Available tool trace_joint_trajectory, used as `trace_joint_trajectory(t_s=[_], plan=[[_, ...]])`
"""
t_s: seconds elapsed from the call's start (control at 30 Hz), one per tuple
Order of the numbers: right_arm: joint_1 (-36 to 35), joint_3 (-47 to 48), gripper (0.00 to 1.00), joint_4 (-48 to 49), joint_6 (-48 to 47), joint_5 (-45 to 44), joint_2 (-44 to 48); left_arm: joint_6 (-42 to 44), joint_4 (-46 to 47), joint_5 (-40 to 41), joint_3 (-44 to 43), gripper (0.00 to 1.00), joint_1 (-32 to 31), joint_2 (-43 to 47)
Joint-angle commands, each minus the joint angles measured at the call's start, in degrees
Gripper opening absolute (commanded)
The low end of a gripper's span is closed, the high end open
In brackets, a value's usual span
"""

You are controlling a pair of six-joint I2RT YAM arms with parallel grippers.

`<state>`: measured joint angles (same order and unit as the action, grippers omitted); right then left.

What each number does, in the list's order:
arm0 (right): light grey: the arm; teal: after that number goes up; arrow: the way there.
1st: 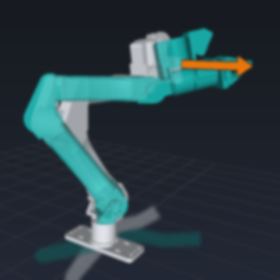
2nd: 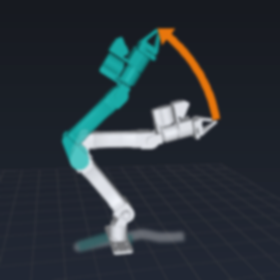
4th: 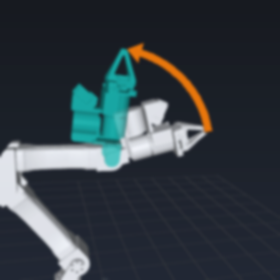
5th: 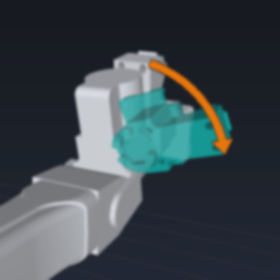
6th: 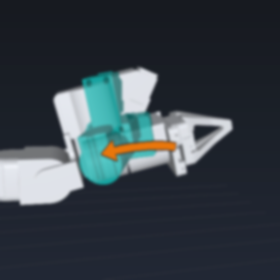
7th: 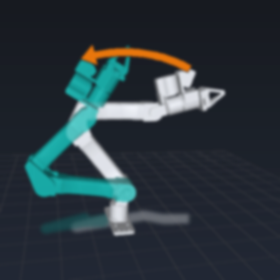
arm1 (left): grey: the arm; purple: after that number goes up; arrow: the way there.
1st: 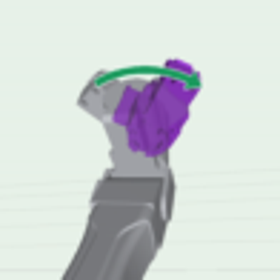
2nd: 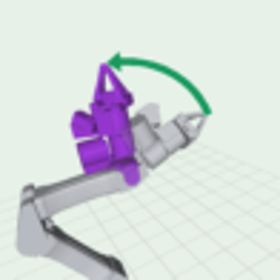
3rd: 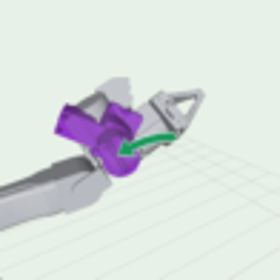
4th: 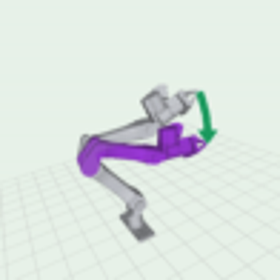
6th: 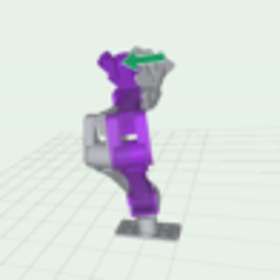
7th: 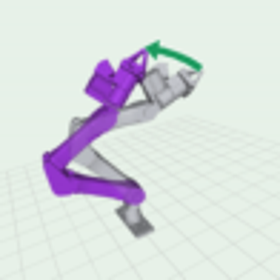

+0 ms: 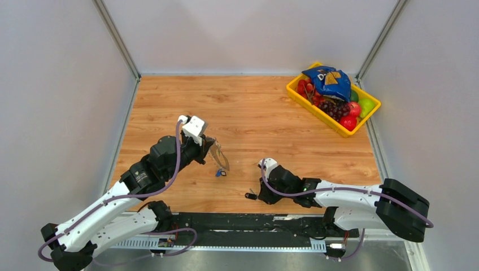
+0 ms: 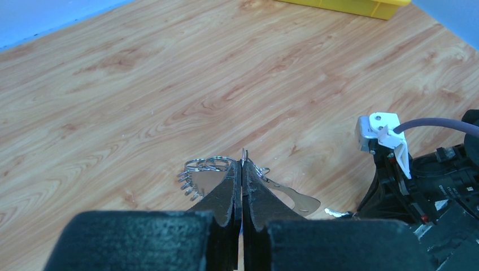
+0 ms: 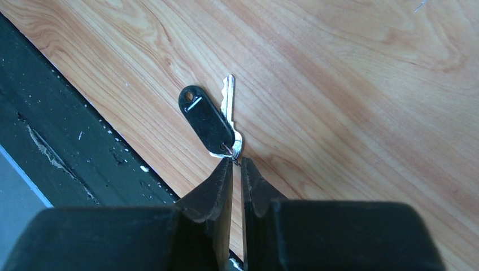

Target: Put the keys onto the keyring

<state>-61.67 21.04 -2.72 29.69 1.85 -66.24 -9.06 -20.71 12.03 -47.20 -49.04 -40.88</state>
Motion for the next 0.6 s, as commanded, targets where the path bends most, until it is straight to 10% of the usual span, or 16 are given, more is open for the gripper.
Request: trace_joint_trajectory(t_s=[0.0, 0.57], plan=[[0.3, 1.1, 0.13, 1.7, -1.1, 0.8, 0.1, -0.5, 3.9, -0.5, -1.5, 0.00, 0.0, 0.9], [0.2, 2.0, 0.00, 5.8, -4.0, 4.0, 0.7, -0.6, 4.1, -0.5, -1.2, 0.00, 0.1, 1.2]])
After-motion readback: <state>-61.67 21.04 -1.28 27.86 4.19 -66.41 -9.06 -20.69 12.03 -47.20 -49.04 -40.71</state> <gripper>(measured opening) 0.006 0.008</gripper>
